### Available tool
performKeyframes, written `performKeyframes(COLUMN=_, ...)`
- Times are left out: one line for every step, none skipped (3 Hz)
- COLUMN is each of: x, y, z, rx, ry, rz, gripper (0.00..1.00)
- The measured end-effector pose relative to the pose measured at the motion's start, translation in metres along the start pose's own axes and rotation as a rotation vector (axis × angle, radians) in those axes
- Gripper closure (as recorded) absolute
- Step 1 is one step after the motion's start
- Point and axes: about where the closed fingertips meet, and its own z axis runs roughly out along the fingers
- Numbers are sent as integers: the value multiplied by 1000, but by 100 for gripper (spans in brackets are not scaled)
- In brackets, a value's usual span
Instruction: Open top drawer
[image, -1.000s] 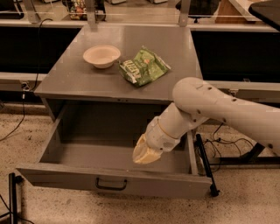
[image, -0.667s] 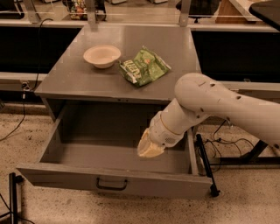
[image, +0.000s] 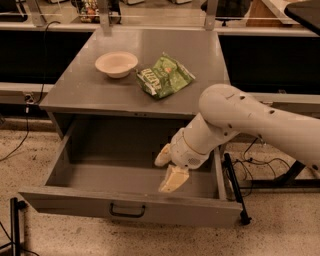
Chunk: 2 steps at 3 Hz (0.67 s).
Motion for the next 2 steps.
performKeyframes(x=0, y=0, z=0, rx=-1, ry=1, rz=-1, gripper=0)
performKeyframes(x=0, y=0, z=0, rx=-1, ry=1, rz=-1, gripper=0)
